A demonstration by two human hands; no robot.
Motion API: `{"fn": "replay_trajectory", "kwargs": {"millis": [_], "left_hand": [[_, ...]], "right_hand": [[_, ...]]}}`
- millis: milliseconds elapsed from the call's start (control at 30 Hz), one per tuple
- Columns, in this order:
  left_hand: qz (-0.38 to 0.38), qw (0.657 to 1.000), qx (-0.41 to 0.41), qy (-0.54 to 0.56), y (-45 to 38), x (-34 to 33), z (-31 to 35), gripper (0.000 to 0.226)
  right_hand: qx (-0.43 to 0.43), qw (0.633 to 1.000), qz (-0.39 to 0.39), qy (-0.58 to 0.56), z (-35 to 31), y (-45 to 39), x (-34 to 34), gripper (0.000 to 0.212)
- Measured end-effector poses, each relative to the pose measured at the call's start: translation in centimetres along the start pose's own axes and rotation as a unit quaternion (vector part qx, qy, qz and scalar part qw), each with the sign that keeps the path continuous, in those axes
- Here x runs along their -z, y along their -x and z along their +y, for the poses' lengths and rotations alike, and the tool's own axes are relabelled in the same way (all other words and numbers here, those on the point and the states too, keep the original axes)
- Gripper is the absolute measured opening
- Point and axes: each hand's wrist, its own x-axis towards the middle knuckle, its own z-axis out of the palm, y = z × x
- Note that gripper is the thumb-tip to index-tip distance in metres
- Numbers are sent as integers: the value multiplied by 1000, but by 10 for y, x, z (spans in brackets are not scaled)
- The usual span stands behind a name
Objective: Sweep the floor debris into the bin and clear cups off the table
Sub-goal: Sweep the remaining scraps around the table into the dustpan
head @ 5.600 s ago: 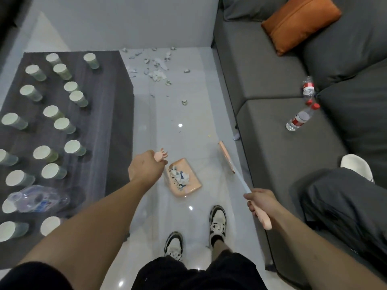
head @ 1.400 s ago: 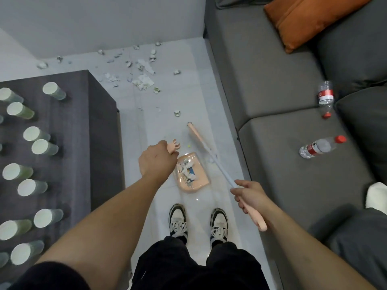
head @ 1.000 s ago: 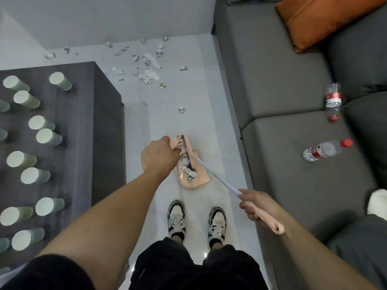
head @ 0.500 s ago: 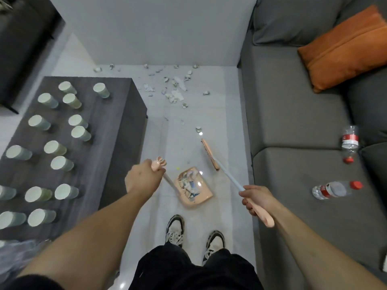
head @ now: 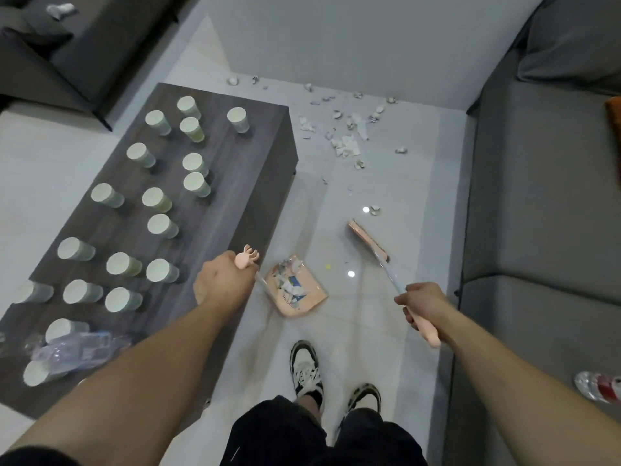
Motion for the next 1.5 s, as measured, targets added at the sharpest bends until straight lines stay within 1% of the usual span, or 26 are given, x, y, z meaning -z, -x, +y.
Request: {"fn": "replay_trajectory", "kwargs": {"millis": [33, 67, 167, 200, 267, 333, 400, 533, 600, 733, 933, 1167, 1333, 1400, 1500], "left_hand": [[-1, 1000, 4, 0, -7, -1, -3, 29], [-2, 1000, 7, -1, -14, -2, -7, 30], [3, 1000, 8, -13, -32, -6, -13, 34], [7, 1000, 7, -17, -38, -7, -14, 35], [10, 1000, 6, -20, -47, -6, -17, 34], [6, 1000, 6, -17, -56, -5, -17, 33], [-1, 1000, 0, -17, -61, -3, -13, 33], [-12, 1000, -9, -7, -66, 0, -3, 34], [-13, 1000, -7, 0, -68, 2, -4, 34], [-21, 1000, 3, 10, -74, 10, -14, 34], [-25, 999, -27, 34, -85, 28, -5, 37], [-29, 997, -73, 18, -91, 25, 51, 30], [-21, 996, -85, 21, -98, 14, 104, 29], [-17, 997, -78, 19, -101, 9, 125, 29], [-18, 997, -69, 21, -103, -3, 158, 32]], "right_hand": [[-1, 1000, -3, 9, -5, -6, -7, 9], [-5, 1000, -6, 17, -8, -11, -16, 13], [-33, 998, -27, 53, -7, -17, -45, 54], [-40, 996, -39, 65, -6, -14, -56, 61], [-50, 993, -60, 88, -3, -2, -75, 64], [-57, 991, -81, 92, 0, 14, -88, 61], [-69, 989, -111, 64, -1, 29, -93, 58], [-87, 983, -164, 4, -16, 44, -86, 48], [-86, 982, -169, -2, -24, 47, -82, 45], [-82, 987, -137, -1, -36, 51, -76, 44], [-71, 992, -92, -43, -51, 55, -54, 37], [-45, 992, -36, -113, -57, 48, -17, 36], [-18, 994, 20, -103, -73, 11, 23, 40], [-11, 995, 34, -93, -87, -11, 43, 35], [-2, 997, 46, -62, -110, -47, 74, 14]]}}
